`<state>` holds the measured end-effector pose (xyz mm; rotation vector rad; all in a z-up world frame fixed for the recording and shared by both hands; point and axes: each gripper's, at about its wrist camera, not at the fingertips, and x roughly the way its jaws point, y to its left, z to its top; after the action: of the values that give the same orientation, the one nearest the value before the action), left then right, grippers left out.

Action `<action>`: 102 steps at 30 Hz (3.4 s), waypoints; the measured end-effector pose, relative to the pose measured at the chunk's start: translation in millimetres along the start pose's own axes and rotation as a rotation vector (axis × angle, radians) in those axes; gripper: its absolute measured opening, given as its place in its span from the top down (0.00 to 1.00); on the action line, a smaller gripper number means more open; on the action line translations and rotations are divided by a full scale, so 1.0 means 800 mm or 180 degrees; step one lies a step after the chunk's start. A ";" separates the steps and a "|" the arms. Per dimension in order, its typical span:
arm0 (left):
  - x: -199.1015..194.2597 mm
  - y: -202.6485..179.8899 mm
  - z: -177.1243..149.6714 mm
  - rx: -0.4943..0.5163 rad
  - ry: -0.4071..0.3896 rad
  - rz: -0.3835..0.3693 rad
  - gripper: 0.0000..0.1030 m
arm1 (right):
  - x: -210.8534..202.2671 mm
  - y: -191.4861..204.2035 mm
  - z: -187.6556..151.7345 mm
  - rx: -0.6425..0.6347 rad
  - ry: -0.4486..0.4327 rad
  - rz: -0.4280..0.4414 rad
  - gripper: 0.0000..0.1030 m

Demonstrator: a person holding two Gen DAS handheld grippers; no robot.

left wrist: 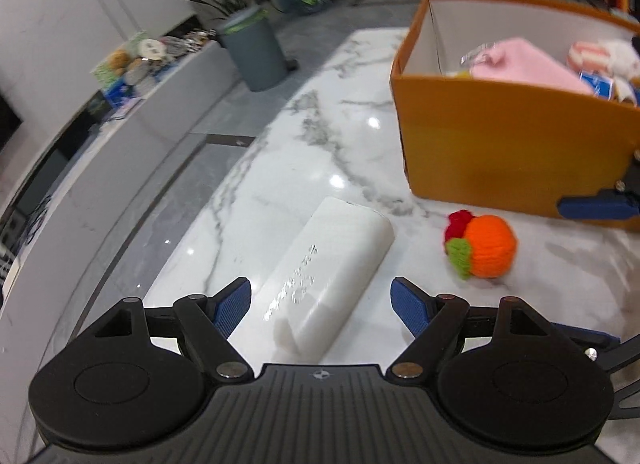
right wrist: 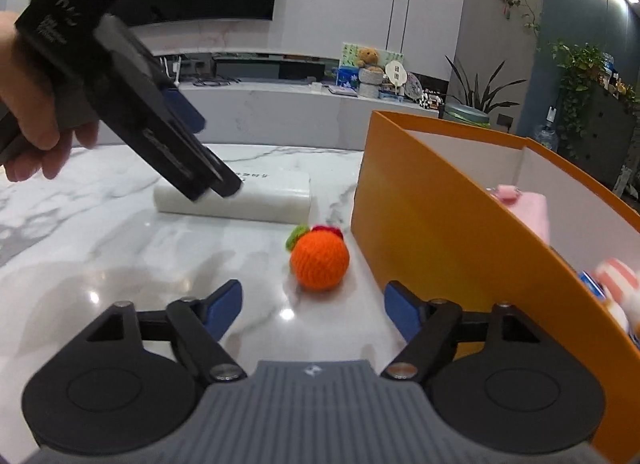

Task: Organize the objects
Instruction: 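Grasp the white glasses case with the left tool while the right tool grasps the crocheted fruit, then carry the glasses case with the left tool while the right tool carries the fruit over the box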

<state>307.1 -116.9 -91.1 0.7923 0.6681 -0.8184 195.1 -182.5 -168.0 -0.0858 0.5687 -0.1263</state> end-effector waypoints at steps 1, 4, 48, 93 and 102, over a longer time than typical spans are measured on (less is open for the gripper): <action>0.009 0.001 0.002 0.0037 0.0041 -0.0029 0.10 | 0.008 0.001 0.004 -0.0017 0.0019 -0.0024 0.27; 0.032 0.008 0.004 0.0094 0.0199 -0.0102 0.10 | 0.028 0.008 0.014 -0.0103 0.0141 -0.0028 0.27; -0.091 -0.132 -0.096 -0.1527 0.0692 -0.0411 0.33 | -0.083 -0.040 -0.065 0.0036 0.0460 0.0555 0.56; -0.181 -0.212 -0.105 -0.1904 0.0026 0.0084 0.34 | -0.161 -0.071 -0.069 -0.0059 0.0258 0.0642 0.57; -0.222 -0.232 -0.098 -0.2039 -0.0235 0.0171 0.34 | -0.215 -0.091 -0.056 -0.0129 0.0003 0.0576 0.57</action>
<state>44.4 -68.2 -60.3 0.1970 0.7808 -0.5310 20.1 -231.7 -105.7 -0.0734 0.5775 0.0611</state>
